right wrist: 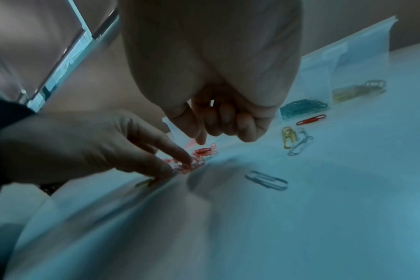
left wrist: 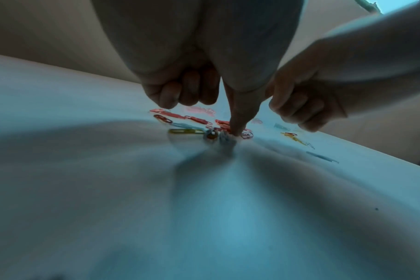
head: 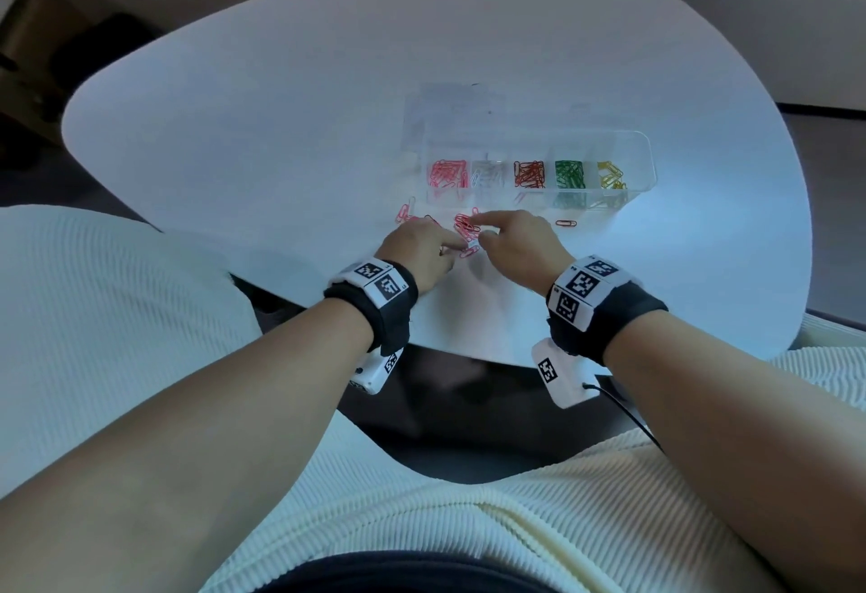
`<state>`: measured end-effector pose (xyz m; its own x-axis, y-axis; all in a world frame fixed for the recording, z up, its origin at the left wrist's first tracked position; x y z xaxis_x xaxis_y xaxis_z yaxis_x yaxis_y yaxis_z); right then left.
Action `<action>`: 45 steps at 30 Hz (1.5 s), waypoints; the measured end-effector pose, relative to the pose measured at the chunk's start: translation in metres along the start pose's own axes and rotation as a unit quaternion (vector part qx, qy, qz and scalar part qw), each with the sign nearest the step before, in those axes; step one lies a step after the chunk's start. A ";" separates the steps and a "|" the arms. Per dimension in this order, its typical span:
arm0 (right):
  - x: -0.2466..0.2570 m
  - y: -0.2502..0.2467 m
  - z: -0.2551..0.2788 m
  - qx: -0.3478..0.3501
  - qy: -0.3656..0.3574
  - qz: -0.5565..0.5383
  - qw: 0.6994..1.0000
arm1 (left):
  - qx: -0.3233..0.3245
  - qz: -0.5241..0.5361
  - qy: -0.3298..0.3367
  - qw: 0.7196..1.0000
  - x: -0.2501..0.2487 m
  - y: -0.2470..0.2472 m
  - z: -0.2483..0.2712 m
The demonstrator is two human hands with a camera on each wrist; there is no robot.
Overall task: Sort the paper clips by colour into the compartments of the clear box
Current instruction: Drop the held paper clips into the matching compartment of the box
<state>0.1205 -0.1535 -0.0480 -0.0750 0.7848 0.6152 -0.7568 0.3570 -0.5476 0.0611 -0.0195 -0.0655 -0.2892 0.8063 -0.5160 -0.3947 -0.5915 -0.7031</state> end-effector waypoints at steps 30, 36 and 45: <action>-0.026 -0.002 -0.004 -0.048 0.063 0.153 0.985 | -0.066 -0.042 -0.048 0.996 -0.001 0.001 -0.008; -0.019 -0.018 -0.002 -0.024 0.065 -0.011 0.998 | -0.059 -0.013 -0.045 0.997 -0.005 -0.002 -0.006; -0.011 -0.017 0.003 0.046 0.036 -0.524 0.850 | -0.070 0.396 -0.062 0.914 0.007 -0.022 -0.012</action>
<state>0.1321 -0.1698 -0.0431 0.7087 0.0906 0.6996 -0.4317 0.8400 0.3286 0.0778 -0.0014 -0.0592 -0.5356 0.1143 -0.8367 0.0938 -0.9766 -0.1935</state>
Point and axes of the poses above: each hand's wrist, its own z-axis away from the middle knuckle, its own y-axis out of the palm, x = y × z, the point moved 4 cm from there along -z, towards the middle knuckle, and after that the axes turned 11 degrees about x, right-handed, at the moved point
